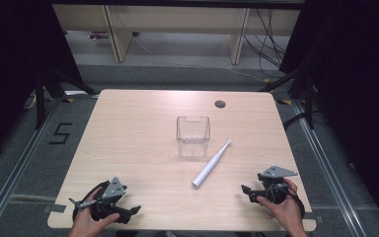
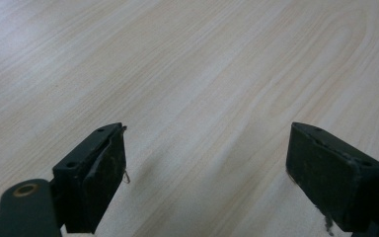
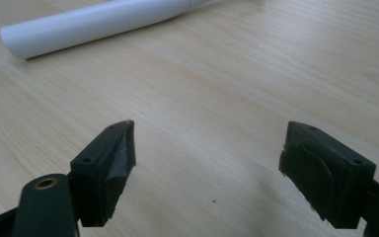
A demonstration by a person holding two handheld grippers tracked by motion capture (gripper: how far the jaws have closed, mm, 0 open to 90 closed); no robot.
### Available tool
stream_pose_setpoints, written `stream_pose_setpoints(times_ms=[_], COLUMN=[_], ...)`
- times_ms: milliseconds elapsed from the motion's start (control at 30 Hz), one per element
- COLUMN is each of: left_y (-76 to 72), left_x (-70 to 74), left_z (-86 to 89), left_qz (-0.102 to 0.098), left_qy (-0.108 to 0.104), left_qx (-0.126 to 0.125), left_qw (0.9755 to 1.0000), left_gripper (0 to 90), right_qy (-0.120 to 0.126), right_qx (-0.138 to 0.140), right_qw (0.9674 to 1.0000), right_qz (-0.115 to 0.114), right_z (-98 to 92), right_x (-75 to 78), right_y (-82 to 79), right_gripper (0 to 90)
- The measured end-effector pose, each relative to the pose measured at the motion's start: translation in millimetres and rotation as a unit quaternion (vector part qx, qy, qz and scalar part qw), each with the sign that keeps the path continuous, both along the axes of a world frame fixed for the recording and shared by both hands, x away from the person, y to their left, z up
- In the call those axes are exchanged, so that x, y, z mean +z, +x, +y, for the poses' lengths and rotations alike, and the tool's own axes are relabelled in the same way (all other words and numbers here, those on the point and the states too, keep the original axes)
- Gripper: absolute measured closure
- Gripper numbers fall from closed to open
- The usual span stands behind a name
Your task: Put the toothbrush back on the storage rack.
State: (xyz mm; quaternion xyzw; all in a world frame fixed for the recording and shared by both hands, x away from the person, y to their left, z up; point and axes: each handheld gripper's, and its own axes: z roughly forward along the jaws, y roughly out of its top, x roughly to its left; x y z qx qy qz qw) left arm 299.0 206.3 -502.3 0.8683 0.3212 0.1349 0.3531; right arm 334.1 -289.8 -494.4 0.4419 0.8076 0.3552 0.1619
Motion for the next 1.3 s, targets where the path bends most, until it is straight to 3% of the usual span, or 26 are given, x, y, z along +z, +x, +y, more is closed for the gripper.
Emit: stream_pose_setpoints(times_ms=[100, 133, 333, 433, 467, 500, 533, 600, 633, 667, 867, 1000, 1033, 1133, 1167, 1300], left_y=[-0.1, -0.1, 0.0, -0.1, -0.2, -0.4, -0.4, 0.0, -0.2, -0.4, 0.1, -0.7, -1.0, -0.1, -0.4, 0.0], left_x=[0.1, 0.3, -0.1, -0.2, -0.2, 0.0, 0.0, -0.1, -0.1, -0.2, -0.8, -0.6, -0.7, -0.8, -0.8, -1.0], left_z=[0.0, 0.2, 0.2, 0.6, 0.7, 1.0, 1.0, 1.2, 1.0, 0.8, 1.0, 1.4, 1.4, 1.7, 1.6, 1.9], left_qz=[0.000, 0.001, 0.000, 0.000, -0.001, 0.000, 0.000, -0.001, 0.000, 0.000, 0.000, 0.002, 0.002, 0.001, 0.001, 0.001], left_qy=[-0.001, 0.000, 0.000, 0.001, 0.000, 0.000, 0.000, 0.001, 0.002, 0.001, 0.001, 0.002, 0.000, 0.003, 0.004, 0.004], left_qx=[-0.002, -0.003, 0.000, 0.001, 0.001, 0.001, 0.003, 0.002, 0.002, 0.002, 0.003, 0.002, 0.005, 0.002, 0.002, 0.003], left_qw=[1.0000, 1.0000, 1.0000, 1.0000, 1.0000, 1.0000, 1.0000, 1.0000, 1.0000, 1.0000, 1.0000, 1.0000, 1.0000, 1.0000, 1.0000, 1.0000], left_gripper=[15.1, 15.1, 15.1, 15.1, 15.1, 15.1, 15.1, 15.1, 15.1, 15.1, 15.1, 15.1, 15.1, 15.1, 15.1, 15.1], right_qy=[0.003, -0.006, -0.003, -0.003, 0.005, -0.003, -0.003, -0.005, -0.005, -0.012, -0.013, -0.005, -0.019, -0.009, -0.014, -0.006], right_qx=[-0.002, 0.007, 0.001, 0.001, -0.014, 0.007, 0.011, -0.004, -0.005, 0.004, 0.013, 0.000, 0.015, 0.012, 0.021, 0.023], right_qw=[1.0000, 0.9999, 0.9999, 1.0000, 0.9999, 1.0000, 0.9999, 0.9999, 1.0000, 0.9998, 0.9995, 0.9998, 0.9991, 0.9998, 0.9994, 0.9996], right_qz=[0.004, -0.009, -0.014, -0.005, 0.007, -0.006, 0.001, -0.010, -0.005, -0.018, -0.025, -0.017, -0.035, -0.017, -0.024, -0.017], right_z=[0.8, -0.7, 1.8, 4.2, 6.7, 4.7, 5.5, 7.5, 9.7, 8.4, 13.1, 20.4, 18.7, 23.7, 24.4, 32.3], right_x=[0.1, -0.6, 0.7, 2.1, 2.9, 2.6, 3.3, 3.3, 5.1, 4.5, 6.9, 6.5, 6.7, 8.4, 9.6, 11.6], right_y=[-0.2, 1.5, 1.7, 3.0, 1.2, 4.6, 5.3, 5.1, 5.5, 7.9, 11.2, 12.1, 15.8, 16.9, 18.6, 21.2], right_gripper=[21.5, 21.5, 22.3, 22.9, 23.5, 23.7, 23.7, 23.7, 24.7, 24.8, 27.1, 29.1, 29.5, 31.3, 32.3, 37.1])
